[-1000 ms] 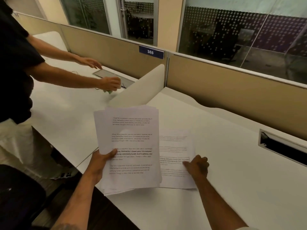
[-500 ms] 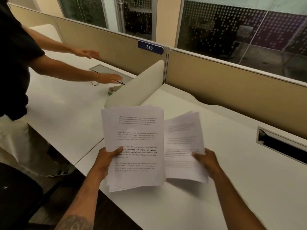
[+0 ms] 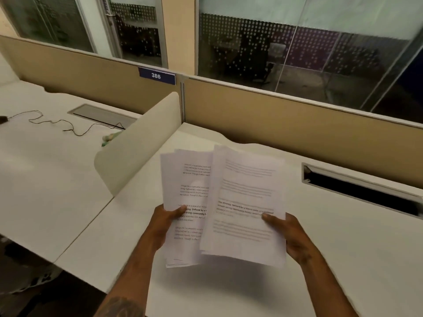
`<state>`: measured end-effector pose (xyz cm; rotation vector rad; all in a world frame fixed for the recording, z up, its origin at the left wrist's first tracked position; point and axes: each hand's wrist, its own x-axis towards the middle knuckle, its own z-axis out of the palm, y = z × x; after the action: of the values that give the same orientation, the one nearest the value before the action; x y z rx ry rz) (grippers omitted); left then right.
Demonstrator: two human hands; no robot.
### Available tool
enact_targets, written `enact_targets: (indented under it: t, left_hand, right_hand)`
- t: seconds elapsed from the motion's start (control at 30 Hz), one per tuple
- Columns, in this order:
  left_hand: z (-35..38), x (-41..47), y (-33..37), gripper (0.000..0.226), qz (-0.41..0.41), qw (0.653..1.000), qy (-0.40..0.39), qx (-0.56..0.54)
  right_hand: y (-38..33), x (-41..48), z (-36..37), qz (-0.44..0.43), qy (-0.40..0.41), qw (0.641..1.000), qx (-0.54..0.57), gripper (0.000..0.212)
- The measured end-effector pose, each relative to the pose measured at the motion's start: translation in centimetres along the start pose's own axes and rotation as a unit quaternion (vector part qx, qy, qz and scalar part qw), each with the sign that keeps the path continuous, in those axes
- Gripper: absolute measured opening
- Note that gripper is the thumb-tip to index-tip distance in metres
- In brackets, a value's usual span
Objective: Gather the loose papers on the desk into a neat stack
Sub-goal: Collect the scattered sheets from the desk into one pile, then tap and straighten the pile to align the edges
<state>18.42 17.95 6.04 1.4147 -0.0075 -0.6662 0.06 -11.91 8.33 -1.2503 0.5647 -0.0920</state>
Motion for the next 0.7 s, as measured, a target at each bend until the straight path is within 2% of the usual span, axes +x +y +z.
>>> enact_targets:
  t: [0.13,0.23,0.3,0.37,0.5,0.57,0.7]
  left_hand:
    - [4.3,-0.2,-0.7,0.048,-0.007,0.998,-0.057,0.017]
    - [7.3,-0.3,-1.7,0.052,-0.016,0.997,-0.069,0.008]
    - [9.5,-0.6,-2.3,0.063,-0.031,0.997,-0.071,0.009]
    - [11.4,-1.0,-2.8,0.066,-0.038,0.996,-0.081,0.013]
    - [14.1,-1.6,-4.0,0.053,-0.029,0.993,-0.112,0.027]
    - [15.3,-2.0,-4.5,0.051,-0.017,0.993,-0.11,0.042]
    - [17.9,-2.7,-4.6,0.047,0.009,0.992,-0.1,0.072]
  right_hand:
    - [0.6,-0.9,0.3,0.011,0.026,1.0,-0.01,0.038]
    - [0.9,-1.7,-0.8,0.015,0.025,1.0,-0.003,0.037]
    - [1.2,-2.0,-2.0,0.007,0.028,1.0,-0.012,0.043]
    - [1.5,-2.4,-3.3,-0.01,0.045,0.998,-0.034,0.055]
    - [1.5,-3.3,-5.9,-0.035,0.059,0.997,-0.045,0.099]
    - [1.3,-3.7,-7.4,-0.041,0.049,0.997,-0.051,0.092]
    - [-0.2,-3.8,-10.2,-0.056,0.035,0.998,0.004,0.051]
